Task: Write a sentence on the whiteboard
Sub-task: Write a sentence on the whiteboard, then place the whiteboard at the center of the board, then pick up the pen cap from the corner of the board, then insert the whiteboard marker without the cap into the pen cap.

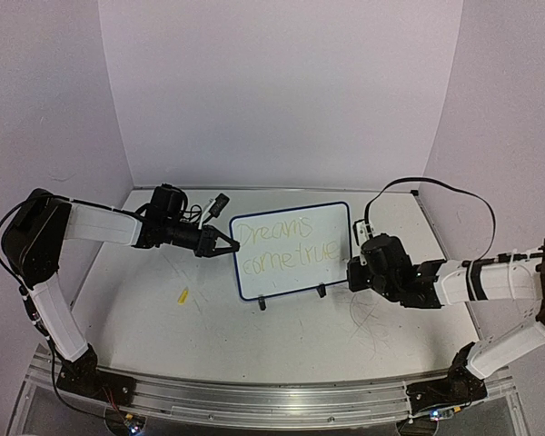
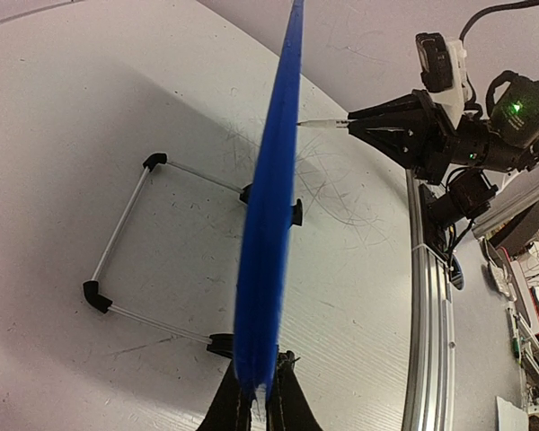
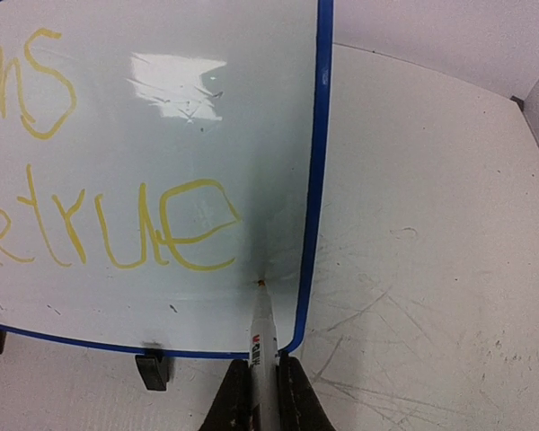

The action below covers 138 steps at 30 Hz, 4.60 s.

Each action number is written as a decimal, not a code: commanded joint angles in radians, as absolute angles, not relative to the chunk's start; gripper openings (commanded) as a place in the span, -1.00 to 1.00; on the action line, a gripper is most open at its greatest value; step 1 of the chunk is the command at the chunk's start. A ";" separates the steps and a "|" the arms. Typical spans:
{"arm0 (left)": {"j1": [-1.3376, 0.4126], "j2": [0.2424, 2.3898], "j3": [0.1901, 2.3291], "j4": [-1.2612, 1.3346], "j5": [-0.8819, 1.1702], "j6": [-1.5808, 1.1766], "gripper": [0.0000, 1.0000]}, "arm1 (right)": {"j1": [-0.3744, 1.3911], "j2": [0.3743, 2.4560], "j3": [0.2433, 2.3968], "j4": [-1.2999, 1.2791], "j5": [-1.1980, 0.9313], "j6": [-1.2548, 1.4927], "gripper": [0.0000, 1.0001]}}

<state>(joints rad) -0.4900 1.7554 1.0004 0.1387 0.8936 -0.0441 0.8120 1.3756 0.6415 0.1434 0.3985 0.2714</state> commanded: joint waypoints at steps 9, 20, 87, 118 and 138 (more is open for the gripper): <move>-0.495 1.763 1.022 0.089 0.805 -0.002 -0.98 | 0.806 0.982 0.678 -0.051 0.219 0.262 -1.00; -0.496 1.676 1.019 0.067 0.760 0.043 -0.23 | 0.805 0.902 0.726 -0.130 0.417 0.210 -1.00; -0.917 1.032 0.904 -0.130 -0.082 -0.114 -1.00 | 0.815 1.198 0.999 0.030 -0.475 0.211 -1.00; -1.180 1.209 0.815 0.032 -0.482 0.453 -1.00 | 0.940 1.409 1.299 -0.224 -0.354 0.345 -1.00; -1.198 1.227 0.801 0.051 -0.460 0.480 -1.00 | 0.940 1.464 1.328 -0.265 -0.391 0.334 -1.00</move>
